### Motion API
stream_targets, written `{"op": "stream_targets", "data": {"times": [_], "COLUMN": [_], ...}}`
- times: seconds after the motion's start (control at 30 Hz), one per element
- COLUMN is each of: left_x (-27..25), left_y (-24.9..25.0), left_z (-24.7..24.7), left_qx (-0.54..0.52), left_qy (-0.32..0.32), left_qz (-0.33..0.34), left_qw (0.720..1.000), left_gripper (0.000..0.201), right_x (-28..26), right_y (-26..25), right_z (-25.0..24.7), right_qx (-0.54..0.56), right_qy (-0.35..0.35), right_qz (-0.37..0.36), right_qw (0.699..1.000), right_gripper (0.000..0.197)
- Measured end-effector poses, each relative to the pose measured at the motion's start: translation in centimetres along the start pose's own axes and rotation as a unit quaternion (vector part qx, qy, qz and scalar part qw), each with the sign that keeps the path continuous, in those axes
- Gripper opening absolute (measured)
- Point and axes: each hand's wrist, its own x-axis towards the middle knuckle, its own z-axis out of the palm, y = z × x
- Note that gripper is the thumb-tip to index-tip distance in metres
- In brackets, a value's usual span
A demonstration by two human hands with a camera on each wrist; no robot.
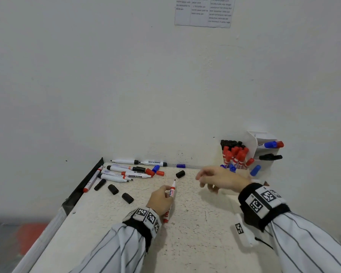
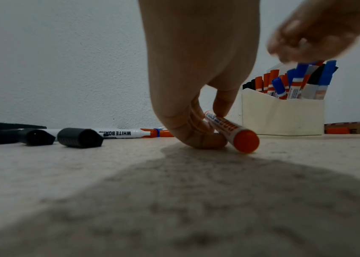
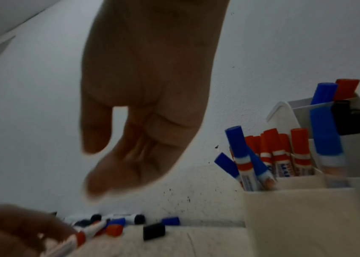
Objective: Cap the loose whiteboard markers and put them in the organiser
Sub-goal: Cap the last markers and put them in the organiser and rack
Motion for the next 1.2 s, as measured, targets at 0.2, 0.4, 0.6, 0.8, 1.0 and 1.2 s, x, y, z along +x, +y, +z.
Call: {"op": "stream_targets", "data": {"times": [0.2, 0.4, 0.6, 0.8, 1.0, 1.2], "left_x": [0.3, 0.4, 0.5, 0.3, 0.3, 0.4], "left_y": [-0.2, -0.2, -0.2, 0.0, -0.1, 0.0], "left_z": [0.1, 0.2, 0.2, 0.2, 0.1, 0.2], "left_qx": [-0.006, -0.006, 0.009, -0.021, -0.049, -0.062], "left_qy": [-0.013, -0.016, -0.004, -0.005, -0.015, -0.017], "left_qz": [-0.013, -0.014, -0.013, -0.027, -0.041, -0.04], "left_qw": [1.0, 1.0, 1.0, 0.999, 0.998, 0.997], "left_gripper": [0.041, 0.039, 0.038, 0.039, 0.037, 0.036], "right_x": [-0.9, -1.3, -0.8, 0.7, 2.0, 2.6], "right_y": [5.4, 11.9, 15.4, 16.6, 16.5, 15.6], "right_z": [-0.1, -2.3, -3.6, -4.4, -4.1, -4.4], "right_qx": [-0.172, -0.272, -0.269, -0.243, -0.247, -0.242], "right_qy": [-0.051, 0.092, 0.201, 0.217, 0.257, 0.24], "right_qz": [0.182, 0.325, 0.353, 0.362, 0.374, 0.387], "right_qw": [0.967, 0.901, 0.873, 0.873, 0.856, 0.857], "right_gripper": [0.03, 0.05, 0.053, 0.064, 0.056, 0.048]}}
